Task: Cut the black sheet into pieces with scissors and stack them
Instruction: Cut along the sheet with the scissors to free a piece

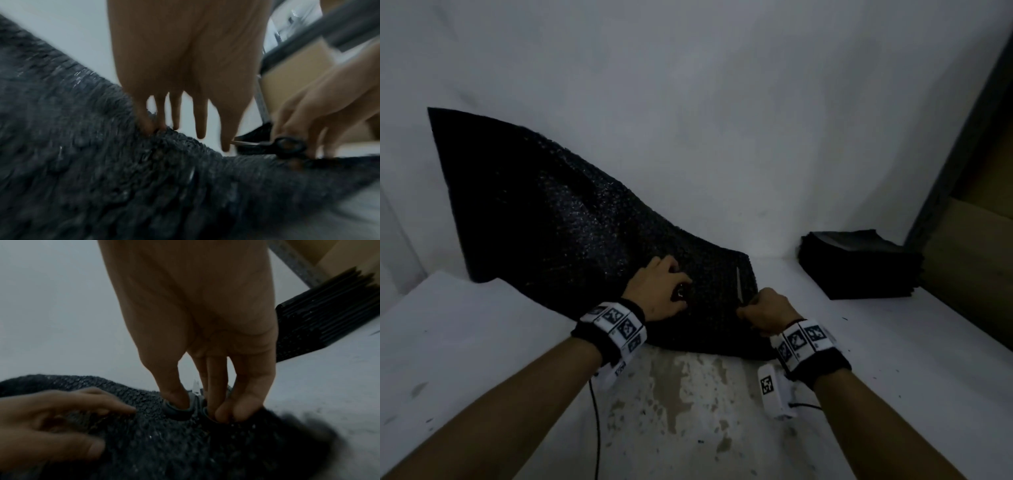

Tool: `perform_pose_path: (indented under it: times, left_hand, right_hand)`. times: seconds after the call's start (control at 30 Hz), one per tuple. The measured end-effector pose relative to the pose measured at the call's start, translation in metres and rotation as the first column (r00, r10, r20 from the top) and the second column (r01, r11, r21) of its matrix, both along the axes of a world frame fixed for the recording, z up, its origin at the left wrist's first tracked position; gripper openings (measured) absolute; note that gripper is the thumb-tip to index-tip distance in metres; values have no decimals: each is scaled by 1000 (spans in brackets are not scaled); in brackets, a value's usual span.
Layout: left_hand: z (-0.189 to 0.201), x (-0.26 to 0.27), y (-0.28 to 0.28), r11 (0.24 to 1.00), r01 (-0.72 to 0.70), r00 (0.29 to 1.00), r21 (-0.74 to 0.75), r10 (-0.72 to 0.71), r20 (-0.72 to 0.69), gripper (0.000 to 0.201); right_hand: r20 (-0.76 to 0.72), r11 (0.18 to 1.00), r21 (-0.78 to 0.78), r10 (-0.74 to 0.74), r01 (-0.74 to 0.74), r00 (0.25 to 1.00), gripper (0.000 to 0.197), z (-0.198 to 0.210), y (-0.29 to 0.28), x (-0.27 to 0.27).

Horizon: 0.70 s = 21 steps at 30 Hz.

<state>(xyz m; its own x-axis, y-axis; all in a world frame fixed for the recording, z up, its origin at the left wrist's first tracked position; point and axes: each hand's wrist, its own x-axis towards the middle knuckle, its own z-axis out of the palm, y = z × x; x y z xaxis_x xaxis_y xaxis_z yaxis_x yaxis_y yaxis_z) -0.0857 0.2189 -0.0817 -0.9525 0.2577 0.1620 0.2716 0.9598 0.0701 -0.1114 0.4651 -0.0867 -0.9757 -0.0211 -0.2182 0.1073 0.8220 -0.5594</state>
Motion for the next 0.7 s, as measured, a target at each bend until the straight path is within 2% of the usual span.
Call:
perform_pose_path:
  times: [0.07, 0.2, 0.3, 0.37, 0.5, 0.57, 0.63, 0.7]
  left_hand:
    - [-2, -13, -3, 993, -43, 982, -111, 63, 179, 77]
    - [-10, -30, -10, 985, -124, 858, -119, 167, 487, 104]
    - [-13, -33, -18, 981, -141, 790, -133, 193, 582, 112]
    - [-13, -31, -23, 984, -153, 802, -94, 179, 569, 114]
    - [-1, -10, -23, 997, -60, 873, 42, 32, 486, 105]
    - [3, 6, -23, 995, 26, 892, 100, -68, 447, 88]
    - [3, 19, -21, 990, 79, 898, 117, -122, 422, 60]
    - [0, 25, -18, 985, 89, 904, 147, -141, 403, 38]
  right_hand:
    - [1, 1000, 14, 11, -11, 1000, 45, -2, 1, -1]
    - [-31, 997, 72, 19, -17, 999, 47, -4, 1, -7]
    - [-66, 996, 86, 23, -18, 998, 45, -6, -4, -9]
    - [-83, 996, 87, 14, -7, 996, 46, -8, -6, -11]
    - [-38, 999, 37, 7, -5, 999, 40, -4, -4, -13]
    - [-31, 999, -36, -20, 19, 999, 37, -3, 0, -13]
    - [-19, 978, -199, -64, 59, 998, 41, -3, 3, -11]
    - [47, 897, -426, -104, 114, 993, 35, -2, 3, 0]
